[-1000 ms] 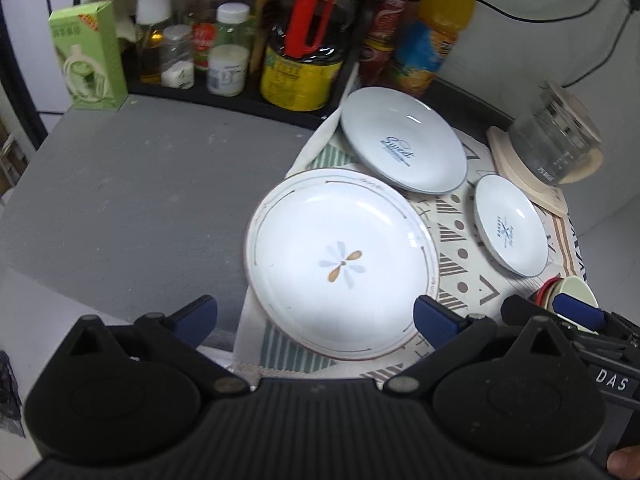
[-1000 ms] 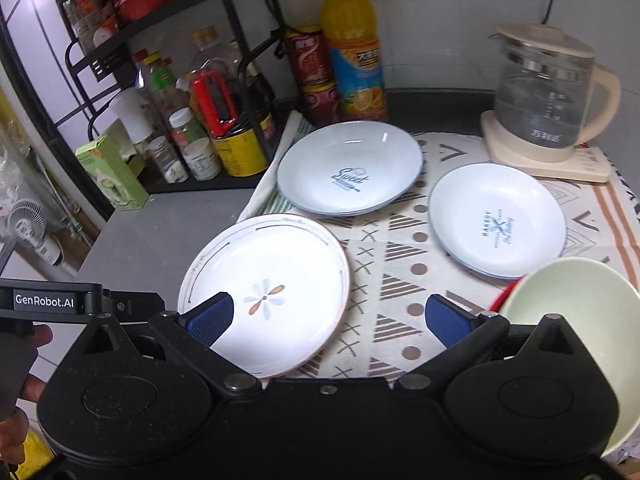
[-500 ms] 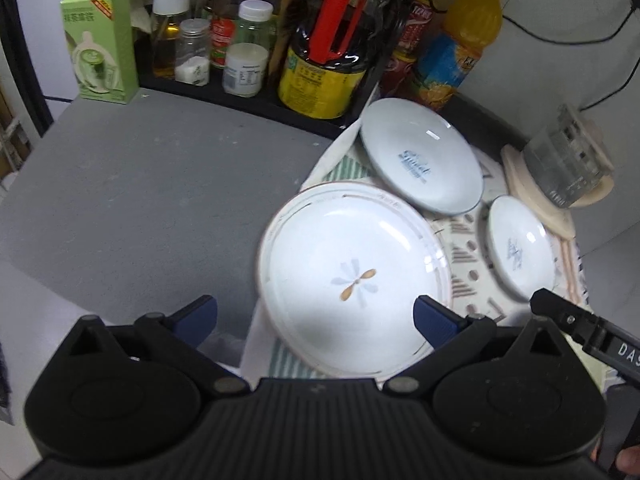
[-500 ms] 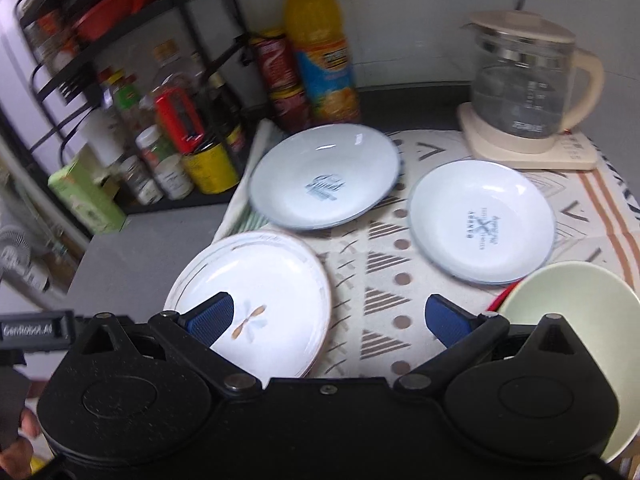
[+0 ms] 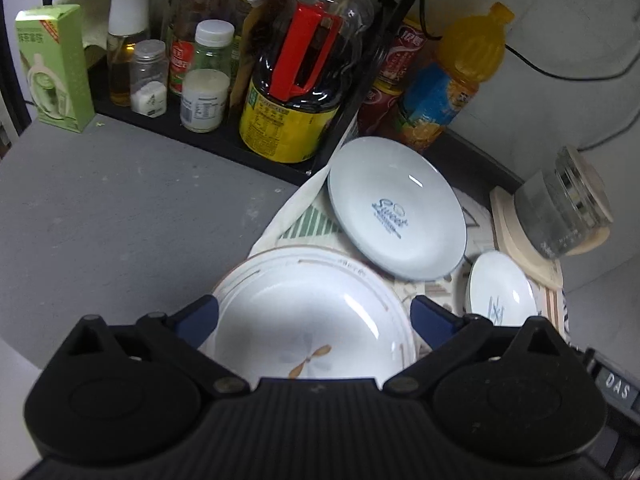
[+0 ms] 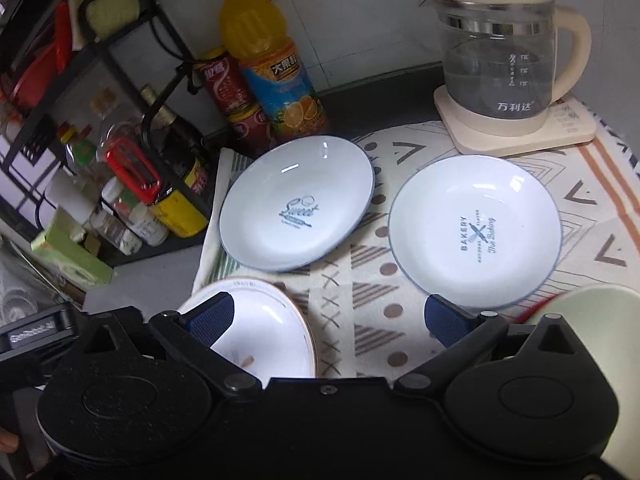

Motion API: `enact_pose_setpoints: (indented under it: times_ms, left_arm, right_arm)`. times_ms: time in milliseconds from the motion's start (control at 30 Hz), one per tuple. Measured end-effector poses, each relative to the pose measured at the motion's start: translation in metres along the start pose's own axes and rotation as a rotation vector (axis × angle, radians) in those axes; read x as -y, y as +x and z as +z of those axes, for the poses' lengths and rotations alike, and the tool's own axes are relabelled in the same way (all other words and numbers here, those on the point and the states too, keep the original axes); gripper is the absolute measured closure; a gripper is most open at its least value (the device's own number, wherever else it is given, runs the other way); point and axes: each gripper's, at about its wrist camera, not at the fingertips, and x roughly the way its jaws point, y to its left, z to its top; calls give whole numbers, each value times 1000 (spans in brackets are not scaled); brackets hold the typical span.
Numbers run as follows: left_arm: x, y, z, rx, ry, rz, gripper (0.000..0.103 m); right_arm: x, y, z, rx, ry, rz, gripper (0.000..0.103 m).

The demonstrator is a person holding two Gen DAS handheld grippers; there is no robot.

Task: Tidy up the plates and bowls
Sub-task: 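Close the left gripper on the 'Sweet' plate rim while the right gripper also closes on it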

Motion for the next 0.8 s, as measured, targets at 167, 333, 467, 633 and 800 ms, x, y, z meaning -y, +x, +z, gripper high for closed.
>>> enact_pose_setpoints:
  times_ms: [167,333,467,633,800]
  left_arm:
    - [8,21,13,15,-13,-5,3]
    - [11,42,28,26,-69,-50,12]
    - [11,60,38,18,-123,-64,42]
    - [9,85,45,-8,-185,-93,56]
    - [7,111,50,-42,-233,-114,67]
  right_arm:
    - [13,25,10,-27,91,3,13]
    - [31,50,20,-61,199,5,18]
    - [39,69,24,-105,257,24,24]
    - [44,87,32,-127,361,84,36]
    - [50,112,34,-173,445,95,39]
